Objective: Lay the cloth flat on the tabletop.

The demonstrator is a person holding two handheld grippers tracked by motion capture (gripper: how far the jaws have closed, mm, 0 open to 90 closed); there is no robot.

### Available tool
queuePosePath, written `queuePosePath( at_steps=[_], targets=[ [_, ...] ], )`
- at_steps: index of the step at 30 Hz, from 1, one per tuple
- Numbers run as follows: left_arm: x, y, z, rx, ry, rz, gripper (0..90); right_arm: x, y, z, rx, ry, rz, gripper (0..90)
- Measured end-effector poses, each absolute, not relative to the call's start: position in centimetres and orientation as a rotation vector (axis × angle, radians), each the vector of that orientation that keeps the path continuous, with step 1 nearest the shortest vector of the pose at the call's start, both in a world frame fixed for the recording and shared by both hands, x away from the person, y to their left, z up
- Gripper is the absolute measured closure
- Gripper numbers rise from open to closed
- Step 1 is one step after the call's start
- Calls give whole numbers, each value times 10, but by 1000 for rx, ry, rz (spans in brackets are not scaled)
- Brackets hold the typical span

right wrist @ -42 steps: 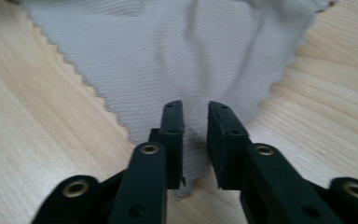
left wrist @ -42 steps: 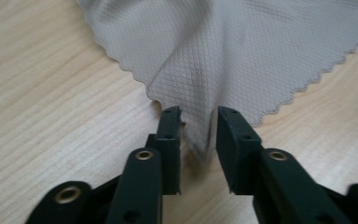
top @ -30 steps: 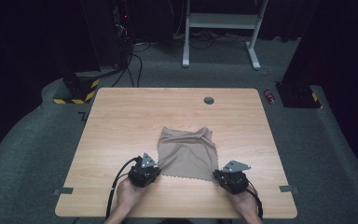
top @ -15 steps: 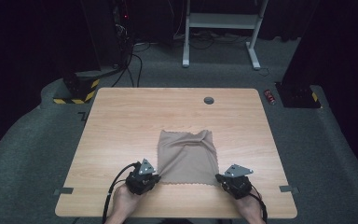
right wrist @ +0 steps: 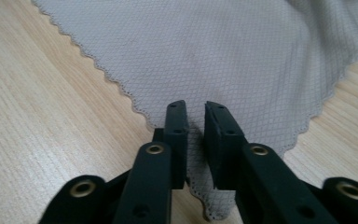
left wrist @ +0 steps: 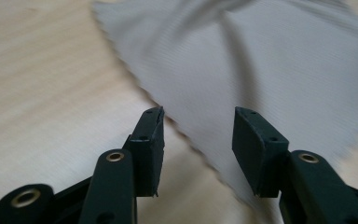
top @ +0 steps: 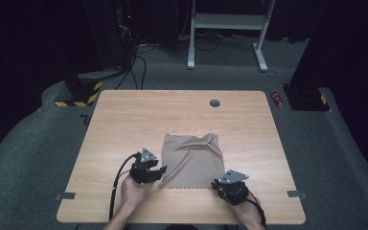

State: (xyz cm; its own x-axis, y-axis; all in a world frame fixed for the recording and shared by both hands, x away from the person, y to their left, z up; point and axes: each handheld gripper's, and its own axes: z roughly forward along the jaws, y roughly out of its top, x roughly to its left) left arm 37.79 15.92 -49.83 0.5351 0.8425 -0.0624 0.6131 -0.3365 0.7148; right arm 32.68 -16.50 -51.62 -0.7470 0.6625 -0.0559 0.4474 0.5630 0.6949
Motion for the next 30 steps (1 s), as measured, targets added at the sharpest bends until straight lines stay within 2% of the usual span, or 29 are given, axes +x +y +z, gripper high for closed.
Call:
queuePosePath(
  at_steps=[4, 8, 9, 10, 11, 12, 13, 17, 24, 25, 26, 27, 30],
  targets=[
    [405, 153, -505, 2085, 1221, 439, 563, 325, -165, -516, 896, 2492, 970, 885],
    [413, 151, -510, 2086, 1220, 424, 689, 326, -165, -516, 890, 2497, 966, 893],
    [415, 150, -513, 2094, 1220, 417, 689, 326, -165, -516, 890, 2500, 964, 895],
    [416, 151, -514, 2110, 1204, 423, 810, 325, -165, -515, 877, 2506, 957, 899],
    [417, 151, -513, 2117, 1202, 415, 810, 325, -165, -515, 877, 2506, 957, 899],
    [419, 150, -511, 2150, 1180, 410, 883, 325, -165, -515, 871, 2512, 955, 899],
    [419, 150, -511, 2150, 1180, 410, 897, 325, -165, -515, 871, 2512, 955, 899],
    [422, 147, -507, 2220, 1136, 458, 900, 322, -167, -514, 850, 2531, 941, 900],
    [427, 158, -501, 2195, 1166, 469, 890, 316, -171, -512, 847, 2557, 935, 898],
    [427, 158, -502, 2199, 1169, 472, 867, 317, -172, -511, 845, 2557, 942, 894],
    [426, 158, -502, 2190, 1181, 499, 783, 317, -173, -509, 854, 2541, 975, 880],
    [425, 157, -501, 2181, 1188, 501, 738, 319, -175, -507, 865, 2522, 992, 863],
    [424, 156, -500, 2160, 1186, 532, 639, 326, -179, -502, 905, 2469, 999, 848]
  ],
)
